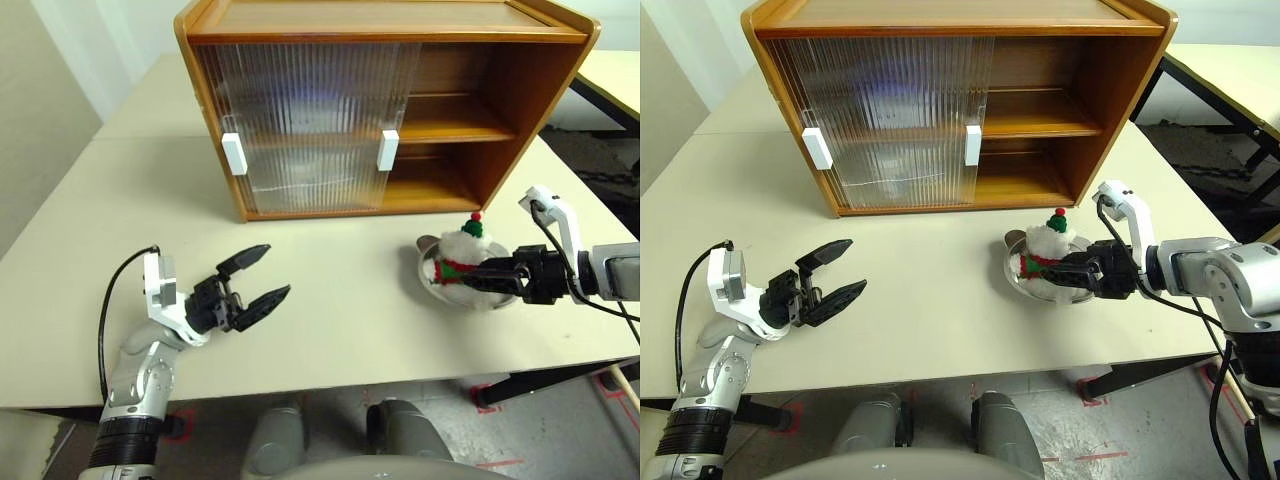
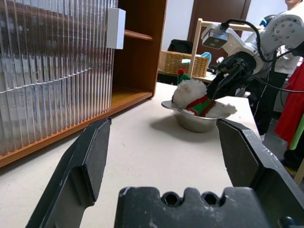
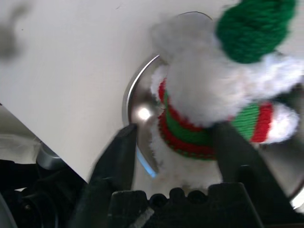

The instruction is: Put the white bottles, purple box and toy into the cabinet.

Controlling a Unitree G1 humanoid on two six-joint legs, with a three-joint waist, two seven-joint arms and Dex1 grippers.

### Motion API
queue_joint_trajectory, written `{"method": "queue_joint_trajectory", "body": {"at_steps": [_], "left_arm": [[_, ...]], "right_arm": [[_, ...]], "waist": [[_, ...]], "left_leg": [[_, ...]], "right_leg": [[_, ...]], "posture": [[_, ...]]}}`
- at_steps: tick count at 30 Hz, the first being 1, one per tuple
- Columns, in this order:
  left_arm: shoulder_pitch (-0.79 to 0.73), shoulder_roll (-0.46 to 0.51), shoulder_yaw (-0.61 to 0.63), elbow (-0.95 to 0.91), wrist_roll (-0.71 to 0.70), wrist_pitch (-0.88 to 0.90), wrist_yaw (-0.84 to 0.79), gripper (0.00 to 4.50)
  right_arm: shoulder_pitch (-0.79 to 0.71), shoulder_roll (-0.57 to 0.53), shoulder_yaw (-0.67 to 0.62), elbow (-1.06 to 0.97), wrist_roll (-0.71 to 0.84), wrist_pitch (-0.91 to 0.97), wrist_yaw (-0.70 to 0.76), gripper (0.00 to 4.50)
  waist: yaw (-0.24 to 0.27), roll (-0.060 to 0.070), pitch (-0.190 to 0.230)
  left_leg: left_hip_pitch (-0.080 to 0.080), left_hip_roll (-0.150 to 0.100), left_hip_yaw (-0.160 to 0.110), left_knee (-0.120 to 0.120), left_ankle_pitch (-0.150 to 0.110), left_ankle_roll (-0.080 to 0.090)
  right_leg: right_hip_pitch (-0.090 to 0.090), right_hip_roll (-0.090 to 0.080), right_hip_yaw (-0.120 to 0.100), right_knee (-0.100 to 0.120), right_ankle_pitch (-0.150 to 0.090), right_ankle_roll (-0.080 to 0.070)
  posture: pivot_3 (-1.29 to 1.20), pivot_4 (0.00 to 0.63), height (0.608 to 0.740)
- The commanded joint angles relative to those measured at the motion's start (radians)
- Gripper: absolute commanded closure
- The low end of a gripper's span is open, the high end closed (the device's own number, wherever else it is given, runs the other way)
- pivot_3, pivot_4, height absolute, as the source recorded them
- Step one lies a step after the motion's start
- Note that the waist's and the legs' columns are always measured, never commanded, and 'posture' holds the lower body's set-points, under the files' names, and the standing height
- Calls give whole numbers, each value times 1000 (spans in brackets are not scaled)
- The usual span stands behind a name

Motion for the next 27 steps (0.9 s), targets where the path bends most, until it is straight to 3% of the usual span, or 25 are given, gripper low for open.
{"method": "queue_joint_trajectory", "body": {"at_steps": [1,6,12,21,27], "left_arm": [[-6,-8,-18,-19,15,-4,5,0],[-8,-12,-17,-22,10,0,8,0],[-23,-13,-14,-8,8,2,11,0],[-33,-9,-16,2,12,4,6,0],[-29,-9,-15,-6,8,7,9,0]], "right_arm": [[10,13,23,-7,4,-10,2,2835],[17,-10,25,9,-6,-21,14,4475],[11,-46,-2,52,-11,-44,51,4475],[-73,-119,-108,73,115,22,170,4475],[-173,-90,-177,116,173,43,145,4475]], "waist": [[0,0,0],[0,0,0],[0,0,0],[1,0,-1],[0,0,-1]], "left_leg": [[0,0,0,0,0,0],[0,0,0,0,0,0],[0,0,0,1,0,0],[-1,0,0,0,0,0],[-1,0,0,0,0,0]], "right_leg": [[0,0,0,0,0,0],[0,1,0,0,0,0],[0,0,1,0,0,0],[0,0,1,-1,0,0],[0,0,1,0,0,0]], "posture": [[171,13,740],[166,11,740],[158,4,740],[153,3,740],[155,3,740]]}}
